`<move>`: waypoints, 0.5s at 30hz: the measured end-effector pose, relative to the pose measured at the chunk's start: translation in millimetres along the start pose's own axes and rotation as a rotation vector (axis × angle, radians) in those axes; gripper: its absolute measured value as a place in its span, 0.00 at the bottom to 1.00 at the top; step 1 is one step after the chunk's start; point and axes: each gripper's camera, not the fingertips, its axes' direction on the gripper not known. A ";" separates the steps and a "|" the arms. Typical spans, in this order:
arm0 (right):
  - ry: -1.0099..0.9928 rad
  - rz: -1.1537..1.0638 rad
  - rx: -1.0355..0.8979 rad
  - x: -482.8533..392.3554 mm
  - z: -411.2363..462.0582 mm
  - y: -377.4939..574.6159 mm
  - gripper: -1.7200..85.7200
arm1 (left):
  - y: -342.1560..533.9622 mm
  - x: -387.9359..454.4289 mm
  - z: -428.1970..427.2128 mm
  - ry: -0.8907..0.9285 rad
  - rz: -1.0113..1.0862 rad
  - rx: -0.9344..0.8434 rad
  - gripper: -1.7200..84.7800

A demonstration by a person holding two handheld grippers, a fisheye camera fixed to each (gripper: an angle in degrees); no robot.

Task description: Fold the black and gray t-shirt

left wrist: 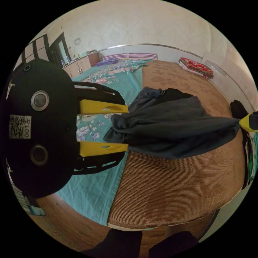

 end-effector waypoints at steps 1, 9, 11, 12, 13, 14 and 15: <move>0.025 -0.006 -0.011 9.6 -0.6 3.3 0.02 | -10.3 8.5 -11.3 -0.021 -0.010 -0.001 0.15; 0.019 0.009 -0.048 80.2 -1.2 30.9 0.02 | -87.5 61.6 -82.5 0.050 0.045 0.079 0.16; -0.025 0.026 -0.016 103.0 -10.4 39.1 0.02 | -105.9 76.1 -88.3 0.023 0.082 0.059 0.17; -0.033 0.030 -0.011 108.4 -12.8 40.7 0.02 | -116.9 84.2 -91.0 0.008 0.093 0.040 0.18; -0.049 0.037 -0.001 119.8 -18.1 44.0 0.02 | -126.7 90.9 -94.4 0.016 0.099 0.023 0.18; -0.069 0.042 0.013 131.1 -24.0 47.0 0.02 | -130.8 93.2 -98.4 0.025 0.096 0.033 0.18; -0.081 0.043 0.021 136.8 -27.1 48.5 0.02 | -138.7 97.1 -106.9 0.037 0.086 0.038 0.18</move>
